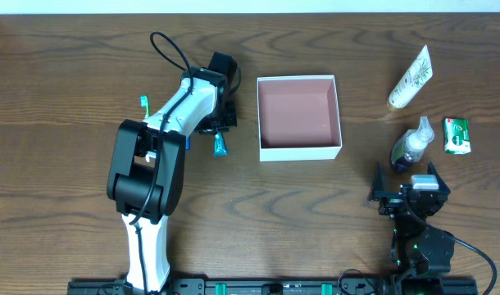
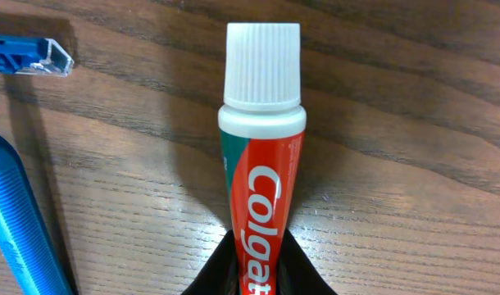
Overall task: Pack container
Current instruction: 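Lift the toothpaste tube and carry it into the pink box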
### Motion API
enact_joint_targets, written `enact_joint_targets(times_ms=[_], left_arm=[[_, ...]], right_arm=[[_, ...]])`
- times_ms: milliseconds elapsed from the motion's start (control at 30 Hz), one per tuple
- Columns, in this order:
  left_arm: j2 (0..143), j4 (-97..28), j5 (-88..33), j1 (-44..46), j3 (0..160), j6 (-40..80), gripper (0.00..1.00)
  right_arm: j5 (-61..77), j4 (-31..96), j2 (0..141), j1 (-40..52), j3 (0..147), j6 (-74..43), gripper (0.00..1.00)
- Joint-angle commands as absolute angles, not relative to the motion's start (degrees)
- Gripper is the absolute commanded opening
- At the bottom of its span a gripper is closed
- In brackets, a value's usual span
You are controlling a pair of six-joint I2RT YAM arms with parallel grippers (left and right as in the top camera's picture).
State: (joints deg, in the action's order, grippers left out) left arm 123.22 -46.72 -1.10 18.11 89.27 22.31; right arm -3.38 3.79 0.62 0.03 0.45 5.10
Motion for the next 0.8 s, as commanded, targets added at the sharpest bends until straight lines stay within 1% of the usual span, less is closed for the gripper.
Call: enact_joint_targets(times_ms=[0,333,500,633,767], left_arm=[[120.2,-47.1,-0.5,18.0,89.5,22.2,0.12],[109.6,-45.1,-0.6,18.0,95.0,23.9,0.12],[102.5,-37.1,-7.5,18.6,96.6,24.8,0.12],[99.8,-31.9,-7.9,22.2,96.6,24.8,0.12],[100.2,-30.1,-6.2,26.6,96.6,24.8,0.12]], right_arm=[[-3.2,4.0,0.3,0.4,0.3,5.9,0.99],[-3.2,4.0,0.3,0.4,0.3,5.9,0.99],[-3.2,4.0,0.3,0.4,0.3,5.9,0.99],[-3.2,4.0,0.3,0.4,0.3,5.8,0.99],[-3.2,4.0,0.3,0.4,0.3,5.9,0.99]])
